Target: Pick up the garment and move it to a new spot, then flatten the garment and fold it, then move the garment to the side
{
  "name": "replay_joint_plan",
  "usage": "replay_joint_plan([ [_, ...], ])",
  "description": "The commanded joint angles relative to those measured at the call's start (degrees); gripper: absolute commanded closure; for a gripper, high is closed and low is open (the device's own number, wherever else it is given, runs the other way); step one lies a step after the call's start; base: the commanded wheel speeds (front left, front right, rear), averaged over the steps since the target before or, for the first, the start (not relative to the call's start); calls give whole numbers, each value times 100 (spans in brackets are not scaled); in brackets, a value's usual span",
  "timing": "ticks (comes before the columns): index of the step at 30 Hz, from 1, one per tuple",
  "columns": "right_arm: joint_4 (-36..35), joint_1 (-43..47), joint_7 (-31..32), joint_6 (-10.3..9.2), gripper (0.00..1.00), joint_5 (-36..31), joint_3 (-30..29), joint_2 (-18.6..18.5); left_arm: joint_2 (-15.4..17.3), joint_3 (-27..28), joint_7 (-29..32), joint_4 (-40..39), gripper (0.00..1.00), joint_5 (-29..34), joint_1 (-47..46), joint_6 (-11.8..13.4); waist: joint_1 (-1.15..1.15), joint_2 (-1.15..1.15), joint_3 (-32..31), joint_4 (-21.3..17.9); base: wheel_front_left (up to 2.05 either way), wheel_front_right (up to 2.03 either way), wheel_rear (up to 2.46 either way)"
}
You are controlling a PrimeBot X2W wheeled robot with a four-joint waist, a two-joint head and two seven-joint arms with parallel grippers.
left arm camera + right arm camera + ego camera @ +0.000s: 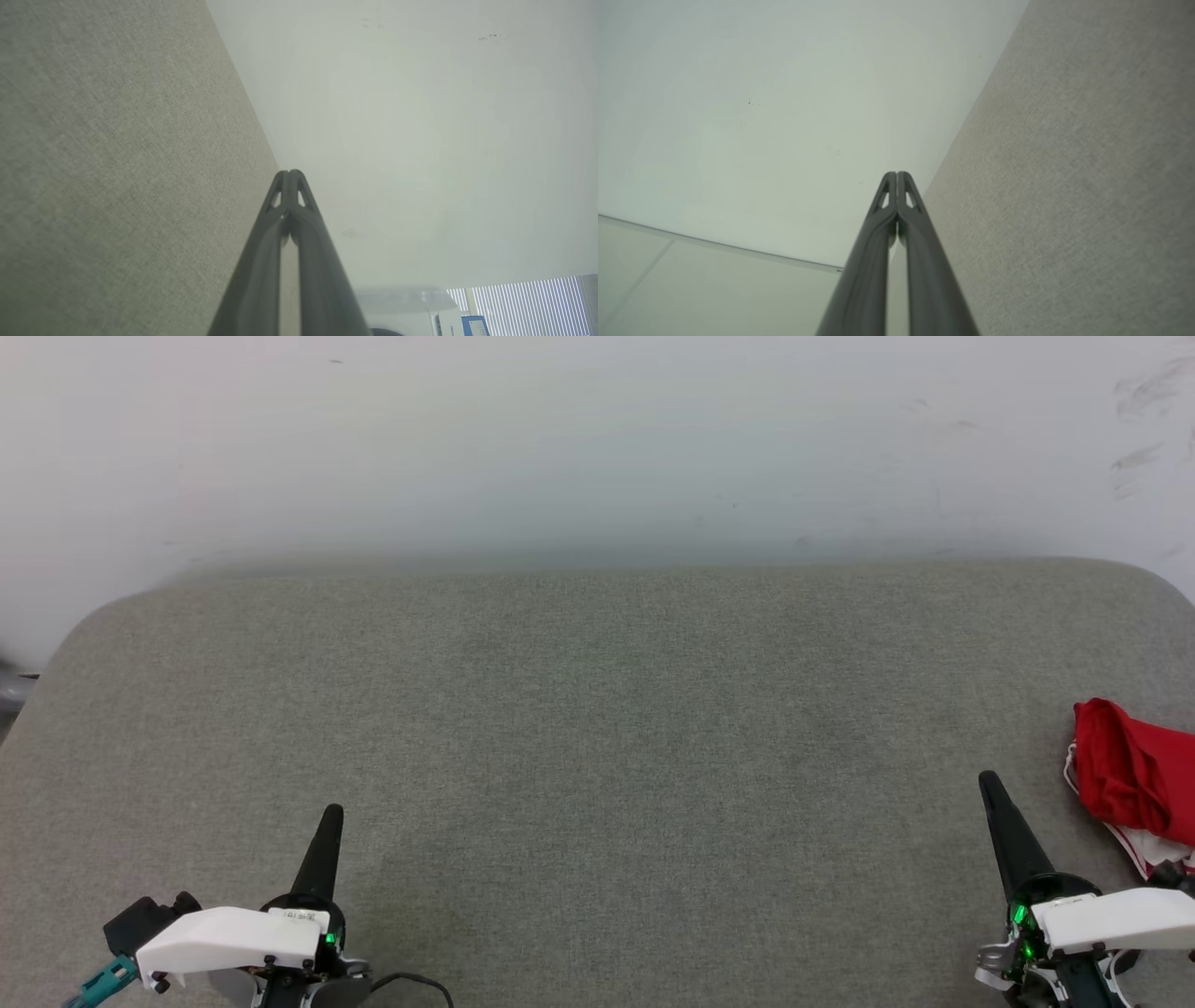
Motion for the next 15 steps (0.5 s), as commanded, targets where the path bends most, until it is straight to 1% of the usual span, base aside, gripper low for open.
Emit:
replay_joint_plan([
  [1, 10, -133, 8, 1, 100, 132, -12, -20, 1, 25, 46, -54, 100, -115, -125, -34, 0, 0, 2, 2, 0, 0, 0],
  [15, 201, -260, 48, 1, 100, 783, -37, -5, -28, 83, 208, -65, 100, -770, -175, -64, 0, 0, 20, 20, 0, 0, 0],
])
